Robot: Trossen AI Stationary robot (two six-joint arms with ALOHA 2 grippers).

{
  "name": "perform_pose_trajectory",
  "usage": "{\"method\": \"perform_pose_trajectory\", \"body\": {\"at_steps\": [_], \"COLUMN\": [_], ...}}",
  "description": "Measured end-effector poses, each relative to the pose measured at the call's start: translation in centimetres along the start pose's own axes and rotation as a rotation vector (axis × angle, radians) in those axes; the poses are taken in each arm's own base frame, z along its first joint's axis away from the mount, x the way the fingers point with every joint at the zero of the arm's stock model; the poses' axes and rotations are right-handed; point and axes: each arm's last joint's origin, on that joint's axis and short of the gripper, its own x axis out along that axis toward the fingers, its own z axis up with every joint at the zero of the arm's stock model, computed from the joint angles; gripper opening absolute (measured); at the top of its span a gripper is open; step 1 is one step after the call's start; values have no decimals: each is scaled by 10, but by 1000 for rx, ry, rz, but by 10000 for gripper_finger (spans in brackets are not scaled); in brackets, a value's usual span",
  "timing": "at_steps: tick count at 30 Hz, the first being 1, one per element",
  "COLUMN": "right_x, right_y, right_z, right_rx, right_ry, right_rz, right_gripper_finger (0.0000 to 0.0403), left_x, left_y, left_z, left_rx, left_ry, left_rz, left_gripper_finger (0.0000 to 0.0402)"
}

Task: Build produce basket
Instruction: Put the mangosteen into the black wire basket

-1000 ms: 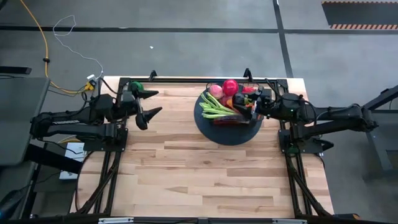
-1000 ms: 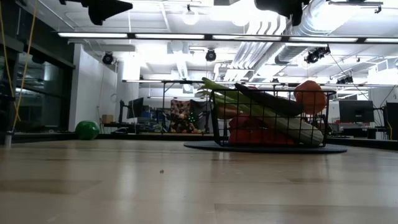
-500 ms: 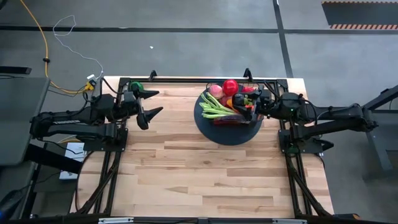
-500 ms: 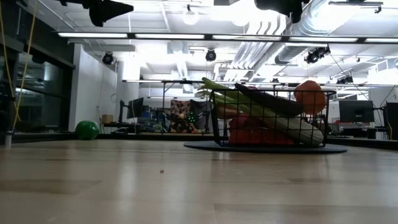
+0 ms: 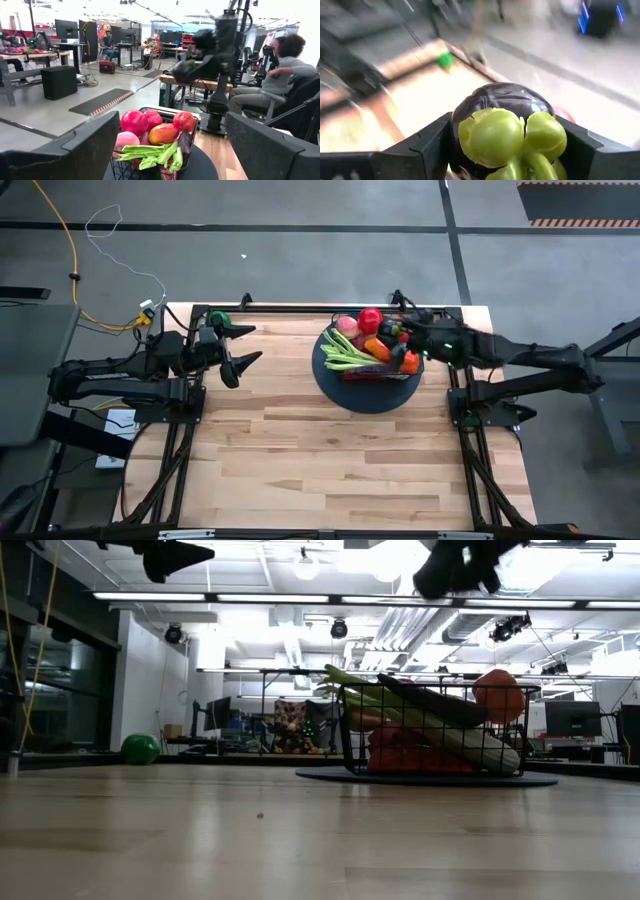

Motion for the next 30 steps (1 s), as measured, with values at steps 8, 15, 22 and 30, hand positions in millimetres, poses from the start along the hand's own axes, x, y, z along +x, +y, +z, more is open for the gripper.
{"method": "perform_pose_trajectory", "body": {"at_steps": [8, 15, 22, 30], "right_x": [49, 85, 106, 116], "right_y": [-6, 1, 4, 5], "right_z": [-1, -19, -36, -44], "right_rx": [57, 33, 23, 30], "right_ry": [360, 447, 502, 527], "right_rz": [-183, -200, -252, -264], "right_gripper_finger": [258, 258, 258, 281], "left_x": [0, 0, 0, 0], "left_y": [1, 2, 2, 2], "left_z": [0, 0, 0, 0], "left_rx": [0, 0, -1, -1], "left_ry": [-2, -3, -4, -4], "left_rz": [33, 61, 76, 76], "left_gripper_finger": [351, 351, 351, 351]}}
